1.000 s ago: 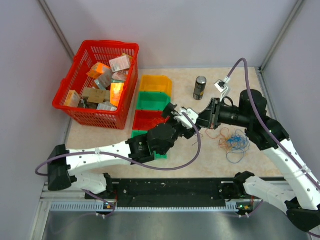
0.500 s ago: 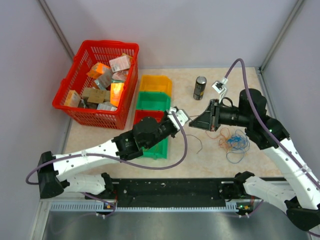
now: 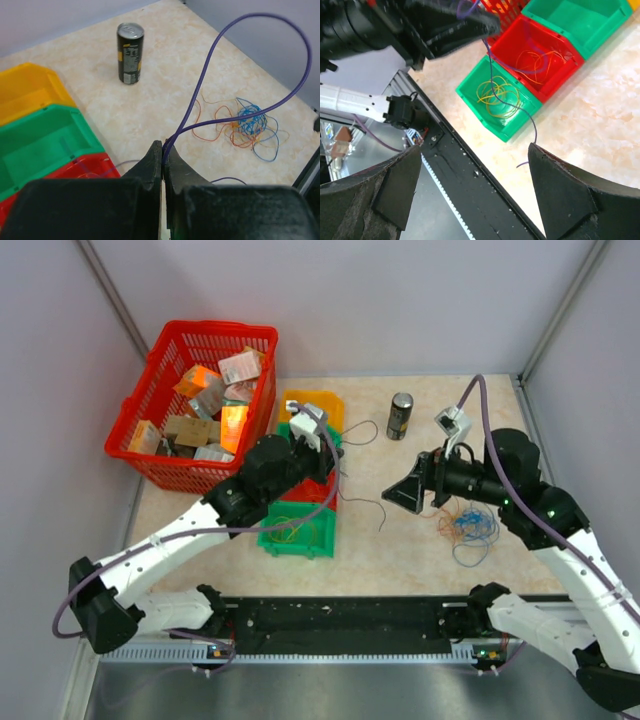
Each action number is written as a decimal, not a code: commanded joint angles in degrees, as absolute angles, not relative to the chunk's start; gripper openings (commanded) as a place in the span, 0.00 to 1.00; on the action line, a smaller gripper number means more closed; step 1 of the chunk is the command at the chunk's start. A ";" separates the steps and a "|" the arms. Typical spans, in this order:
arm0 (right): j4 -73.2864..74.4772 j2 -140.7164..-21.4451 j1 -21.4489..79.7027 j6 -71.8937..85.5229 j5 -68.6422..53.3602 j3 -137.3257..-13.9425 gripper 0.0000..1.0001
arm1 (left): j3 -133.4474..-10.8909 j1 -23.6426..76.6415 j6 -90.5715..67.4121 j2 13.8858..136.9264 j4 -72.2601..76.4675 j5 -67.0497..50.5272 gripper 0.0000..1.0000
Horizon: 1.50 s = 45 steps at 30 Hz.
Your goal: Untangle the cables
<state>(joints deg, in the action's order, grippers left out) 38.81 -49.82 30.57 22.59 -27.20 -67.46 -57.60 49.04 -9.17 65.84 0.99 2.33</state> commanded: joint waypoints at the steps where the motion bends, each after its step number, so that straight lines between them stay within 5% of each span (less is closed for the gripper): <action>1: 38.67 -48.61 30.23 20.04 -23.57 -65.13 0.86 | -65.47 46.06 -20.56 68.72 -8.60 11.75 0.00; 13: 38.76 -46.59 30.23 22.59 -19.69 -61.52 0.85 | -87.87 37.98 -30.41 90.94 -14.33 35.50 0.00; 27: 39.29 -44.47 30.32 23.91 -18.81 -61.08 0.84 | -107.83 31.38 -26.99 117.93 -8.96 41.83 0.00; 45: 39.20 -45.88 30.23 23.82 -18.90 -61.26 0.84 | -115.04 25.93 -25.93 129.46 -17.22 37.62 0.00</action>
<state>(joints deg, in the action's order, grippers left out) 40.34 -45.78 30.57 23.79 -19.20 -60.99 -111.72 26.76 -25.41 128.51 -14.76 37.74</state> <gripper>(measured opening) 0.845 0.016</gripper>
